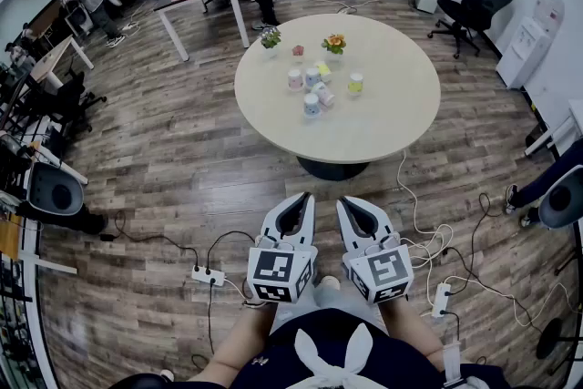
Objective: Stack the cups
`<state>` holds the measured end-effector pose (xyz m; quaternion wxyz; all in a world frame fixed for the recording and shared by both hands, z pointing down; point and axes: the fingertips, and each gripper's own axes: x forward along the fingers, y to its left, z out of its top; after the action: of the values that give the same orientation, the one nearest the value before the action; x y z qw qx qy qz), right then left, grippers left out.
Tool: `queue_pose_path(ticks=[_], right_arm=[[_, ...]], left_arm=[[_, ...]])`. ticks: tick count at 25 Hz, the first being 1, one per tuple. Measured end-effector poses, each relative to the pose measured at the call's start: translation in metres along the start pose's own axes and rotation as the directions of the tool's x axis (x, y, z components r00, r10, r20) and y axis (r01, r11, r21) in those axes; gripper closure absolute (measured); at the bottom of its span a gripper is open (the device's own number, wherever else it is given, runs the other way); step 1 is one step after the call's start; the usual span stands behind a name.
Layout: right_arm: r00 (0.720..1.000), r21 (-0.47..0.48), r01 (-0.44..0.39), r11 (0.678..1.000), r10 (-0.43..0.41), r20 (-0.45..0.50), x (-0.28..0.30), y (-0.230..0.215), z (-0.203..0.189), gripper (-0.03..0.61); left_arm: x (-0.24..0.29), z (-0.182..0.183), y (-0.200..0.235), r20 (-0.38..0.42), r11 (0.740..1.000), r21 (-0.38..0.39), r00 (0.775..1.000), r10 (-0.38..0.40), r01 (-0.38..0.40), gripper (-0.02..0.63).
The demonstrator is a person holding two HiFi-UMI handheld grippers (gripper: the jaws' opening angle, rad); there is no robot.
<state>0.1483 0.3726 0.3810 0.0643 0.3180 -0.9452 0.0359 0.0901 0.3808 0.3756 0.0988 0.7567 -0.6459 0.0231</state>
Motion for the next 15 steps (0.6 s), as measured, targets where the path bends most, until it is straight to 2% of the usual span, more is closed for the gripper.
queue_pose_path(ticks=[8,15], right_arm=[[1.0,-0.008,0.004,1.0,-0.004,0.003,0.03,-0.013,0.005,0.574],[1.0,0.005,0.01,1.0,-0.01,0.009,0.073,-0.028,0.018,0.572]], left_arm=[[0.031,0.014,0.01,0.02,0.999,0.002,0.999,-0.039,0.039,0.592],[0.069,0.024,0.04,0.001,0.998,0.009,0.998,-0.068,0.068,0.592]])
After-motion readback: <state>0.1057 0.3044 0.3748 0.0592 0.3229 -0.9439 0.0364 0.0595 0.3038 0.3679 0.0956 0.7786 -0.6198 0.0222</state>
